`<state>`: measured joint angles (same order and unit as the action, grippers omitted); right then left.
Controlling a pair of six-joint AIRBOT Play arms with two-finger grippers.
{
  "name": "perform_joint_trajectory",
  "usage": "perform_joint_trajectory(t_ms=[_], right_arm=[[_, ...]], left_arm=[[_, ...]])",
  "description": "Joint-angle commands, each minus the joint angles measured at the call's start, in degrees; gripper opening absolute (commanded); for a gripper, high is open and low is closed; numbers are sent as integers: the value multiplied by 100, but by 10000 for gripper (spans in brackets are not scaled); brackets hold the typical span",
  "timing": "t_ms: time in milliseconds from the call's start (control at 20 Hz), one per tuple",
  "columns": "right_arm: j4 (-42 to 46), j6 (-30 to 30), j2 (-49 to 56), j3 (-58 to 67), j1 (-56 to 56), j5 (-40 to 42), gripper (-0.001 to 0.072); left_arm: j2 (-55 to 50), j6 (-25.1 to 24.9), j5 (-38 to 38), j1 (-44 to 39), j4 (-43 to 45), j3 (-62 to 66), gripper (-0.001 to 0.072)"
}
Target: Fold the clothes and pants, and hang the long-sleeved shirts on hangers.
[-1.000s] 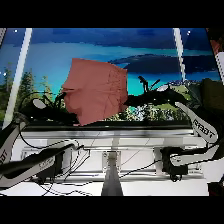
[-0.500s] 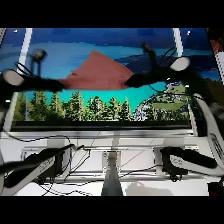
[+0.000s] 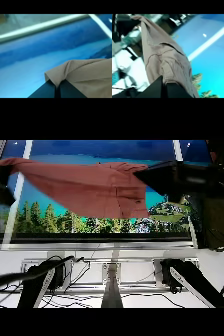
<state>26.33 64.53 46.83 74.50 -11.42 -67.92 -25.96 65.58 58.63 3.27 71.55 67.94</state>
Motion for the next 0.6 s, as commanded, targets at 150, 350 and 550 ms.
perform_joint_trajectory(t_ms=[150, 350, 550], right_arm=[[1316, 2006, -275, -1145, -979, 1180, 19], [2712, 3161, 553, -2243, -1207, 3851, 19], [2793, 3359, 1882, -2295, -378, 3980, 19]], left_arm=[[225, 772, 63, 4, -188, -1705, 21], [-1412, 756, -2581, -105, -1580, -2999, 21], [-3139, 748, -2345, -863, -1969, -2592, 22]])
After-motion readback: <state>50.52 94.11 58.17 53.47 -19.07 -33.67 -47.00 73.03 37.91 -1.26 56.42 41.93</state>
